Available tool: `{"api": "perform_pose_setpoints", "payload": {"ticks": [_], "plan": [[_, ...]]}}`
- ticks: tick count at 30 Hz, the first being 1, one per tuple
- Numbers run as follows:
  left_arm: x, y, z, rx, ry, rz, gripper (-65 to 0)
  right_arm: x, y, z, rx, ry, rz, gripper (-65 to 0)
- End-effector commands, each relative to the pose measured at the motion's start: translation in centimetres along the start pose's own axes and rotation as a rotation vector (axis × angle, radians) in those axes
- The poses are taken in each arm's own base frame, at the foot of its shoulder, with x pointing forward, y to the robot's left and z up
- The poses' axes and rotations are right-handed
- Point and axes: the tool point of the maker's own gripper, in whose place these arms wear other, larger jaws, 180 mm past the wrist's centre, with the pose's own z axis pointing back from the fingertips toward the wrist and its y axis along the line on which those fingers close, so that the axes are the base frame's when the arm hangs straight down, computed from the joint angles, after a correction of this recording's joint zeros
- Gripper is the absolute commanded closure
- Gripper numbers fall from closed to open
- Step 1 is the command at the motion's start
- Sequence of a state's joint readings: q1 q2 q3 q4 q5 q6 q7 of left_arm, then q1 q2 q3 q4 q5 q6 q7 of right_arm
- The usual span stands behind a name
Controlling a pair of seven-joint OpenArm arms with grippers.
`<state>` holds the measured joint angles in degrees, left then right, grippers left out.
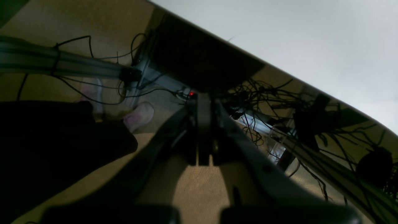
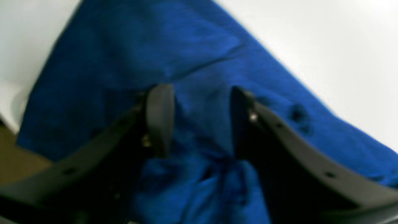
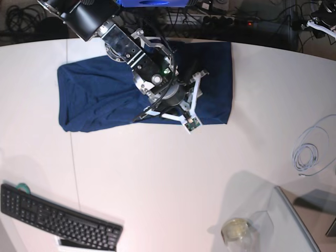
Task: Layout the t-shirt on the table in an organized manner, then fold the t-shirt properly
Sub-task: 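Release the shirt with the left gripper and move the right gripper over the fold, then press and smooth the folded middle of the strip with the right gripper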
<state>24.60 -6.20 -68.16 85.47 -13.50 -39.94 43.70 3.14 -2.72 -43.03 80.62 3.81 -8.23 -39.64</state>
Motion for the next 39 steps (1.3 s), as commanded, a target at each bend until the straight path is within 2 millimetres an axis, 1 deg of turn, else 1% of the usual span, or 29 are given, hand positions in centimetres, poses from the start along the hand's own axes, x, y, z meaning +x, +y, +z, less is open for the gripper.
{"api": "perform_pose_setpoints", "payload": {"ticks": [1,3,5,6,8,11,13,15,18,19,20,23,25,27,31,32,33,37,38,39], "plan": [[1.2,0.7,0.4,0.013,-0.034,-0.017,0.0,1.8,-0.3,0.4,-0.01,-0.051,-0.011,-22.7],[1.2,0.6,0.4,0.012,-0.036,-0.017,0.0,1.5,-0.7,0.3,-0.018,-0.046,-0.01,-22.7],[1.2,0.6,0.4,0.012,-0.036,-0.017,0.0,1.5,-0.5,0.5,-0.013,-0.049,-0.008,-22.8],[1.2,0.6,0.4,0.011,-0.035,-0.018,0.0,1.2,-0.1,0.5,-0.006,-0.044,-0.011,-22.8],[1.2,0.6,0.4,0.011,-0.035,-0.018,0.0,1.2,0.4,0.9,0.007,-0.052,-0.019,-22.8],[1.2,0.6,0.4,0.011,-0.035,-0.018,0.0,1.8,1.3,1.8,0.027,-0.083,-0.034,-23.0],[1.2,0.6,0.4,0.011,-0.035,-0.018,0.0,1.9,1.6,2.1,0.034,-0.09,-0.04,-23.9],[1.2,0.6,0.4,0.011,-0.035,-0.018,0.0,1.9,2.0,1.9,0.041,-0.087,-0.046,-31.2],[1.2,0.6,0.4,0.011,-0.035,-0.018,0.0,1.4,2.7,1.2,0.049,-0.06,-0.05,-47.0],[1.2,0.6,0.4,0.011,-0.035,-0.018,0.0,1.1,2.7,1.0,0.049,-0.051,-0.049,-48.9],[1.2,0.6,0.4,0.011,-0.035,-0.018,0.0,0.8,2.7,0.8,0.048,-0.041,-0.048,-48.3],[1.1,0.6,0.3,0.01,-0.033,-0.016,0.0,1.1,2.3,0.4,0.038,-0.057,-0.04,-42.6],[1.1,0.6,0.3,0.01,-0.033,-0.016,0.0,0.8,2.0,0.0,0.031,-0.05,-0.038,-39.5],[1.1,0.6,0.3,0.01,-0.033,-0.016,0.0,0.9,1.7,-0.2,0.025,-0.048,-0.034,-37.7],[1.1,0.6,0.3,0.01,-0.032,-0.016,0.0,1.3,1.4,-0.2,0.021,-0.055,-0.033,-36.6],[1.1,0.6,0.3,0.01,-0.032,-0.016,0.0,1.4,1.4,-0.2,0.02,-0.057,-0.033,-35.1],[1.1,0.6,0.3,0.01,-0.032,-0.016,0.0,1.4,1.3,-0.2,0.019,-0.056,-0.032,-31.4],[1.1,0.6,0.3,0.01,-0.032,-0.016,0.0,1.1,1.1,-0.4,0.015,-0.045,-0.031,-10.5],[1.1,0.6,0.3,0.01,-0.032,-0.016,0.0,0.8,1.1,-0.5,0.015,-0.036,-0.03,-8.7],[1.1,0.6,0.3,0.01,-0.032,-0.016,0.0,0.8,1.0,-0.6,0.013,-0.034,-0.028,-8.9]]}}
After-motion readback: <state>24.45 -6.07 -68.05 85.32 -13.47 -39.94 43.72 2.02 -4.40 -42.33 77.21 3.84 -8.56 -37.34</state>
